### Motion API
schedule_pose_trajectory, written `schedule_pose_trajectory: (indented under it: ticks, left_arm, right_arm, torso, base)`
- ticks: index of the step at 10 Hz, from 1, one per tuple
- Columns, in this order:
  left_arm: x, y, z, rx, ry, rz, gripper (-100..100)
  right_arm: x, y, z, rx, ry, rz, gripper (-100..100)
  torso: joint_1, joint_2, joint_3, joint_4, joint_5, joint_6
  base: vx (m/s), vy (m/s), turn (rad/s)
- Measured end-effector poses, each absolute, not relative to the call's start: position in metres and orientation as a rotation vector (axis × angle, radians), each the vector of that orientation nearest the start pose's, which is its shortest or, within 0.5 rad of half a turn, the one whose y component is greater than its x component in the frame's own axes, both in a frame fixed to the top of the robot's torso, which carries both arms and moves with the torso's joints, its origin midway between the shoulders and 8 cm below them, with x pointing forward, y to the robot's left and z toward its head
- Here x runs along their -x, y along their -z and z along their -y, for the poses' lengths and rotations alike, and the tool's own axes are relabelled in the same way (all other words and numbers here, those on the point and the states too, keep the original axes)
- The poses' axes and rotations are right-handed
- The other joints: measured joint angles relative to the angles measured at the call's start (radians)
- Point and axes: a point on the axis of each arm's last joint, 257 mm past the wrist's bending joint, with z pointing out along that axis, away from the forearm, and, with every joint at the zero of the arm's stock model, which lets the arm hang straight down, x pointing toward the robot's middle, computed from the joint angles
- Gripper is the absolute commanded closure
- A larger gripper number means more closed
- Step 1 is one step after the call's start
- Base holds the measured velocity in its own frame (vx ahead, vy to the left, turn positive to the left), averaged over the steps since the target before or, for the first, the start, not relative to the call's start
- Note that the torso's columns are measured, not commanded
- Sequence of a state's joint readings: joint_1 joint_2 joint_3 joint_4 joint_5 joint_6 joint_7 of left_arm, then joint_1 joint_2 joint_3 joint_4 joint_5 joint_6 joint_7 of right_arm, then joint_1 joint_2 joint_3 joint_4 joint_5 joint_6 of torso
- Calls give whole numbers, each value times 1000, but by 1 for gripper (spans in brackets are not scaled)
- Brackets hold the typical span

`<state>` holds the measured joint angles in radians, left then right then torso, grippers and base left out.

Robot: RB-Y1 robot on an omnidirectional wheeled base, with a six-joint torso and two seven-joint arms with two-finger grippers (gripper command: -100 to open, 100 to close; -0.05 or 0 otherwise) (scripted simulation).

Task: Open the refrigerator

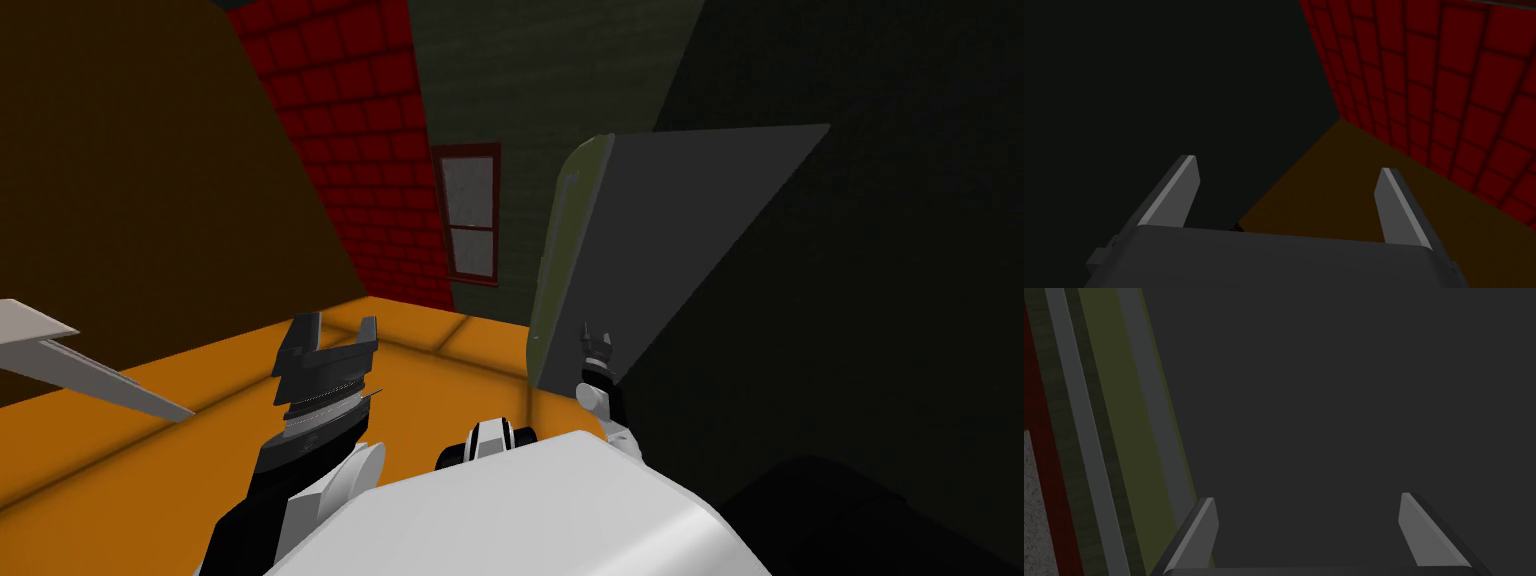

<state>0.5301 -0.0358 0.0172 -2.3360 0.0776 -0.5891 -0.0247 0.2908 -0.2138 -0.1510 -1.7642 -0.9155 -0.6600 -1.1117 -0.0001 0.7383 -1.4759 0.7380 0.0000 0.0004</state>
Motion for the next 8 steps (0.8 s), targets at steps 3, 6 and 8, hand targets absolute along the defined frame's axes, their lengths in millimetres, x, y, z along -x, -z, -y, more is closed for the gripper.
schedule_pose_trajectory:
  ticks: [3, 6, 8]
  left_arm:
    - [-310, -56, -297, 621, 1318, -455, 0]
    - [-310, -56, -297, 622, 1318, -455, 0]
    - [-310, -56, -297, 622, 1318, -455, 0]
  right_arm:
    - [-392, 125, 486, 1540, 2794, -953, -100]
    - [-400, 136, 491, 1455, 2696, -1057, -100]
    - [-405, 142, 495, 1393, 2627, -1125, -100]
  torso:
    - [0, 0, 0, 0, 0, -1]
    - [0, 0, 0, 0, 0, 0]
    - [0, 0, 0, 0, 0, 0]
  base:
    - [26, -13, 127]
    - [26, -13, 173]
    - [20, -15, 151]
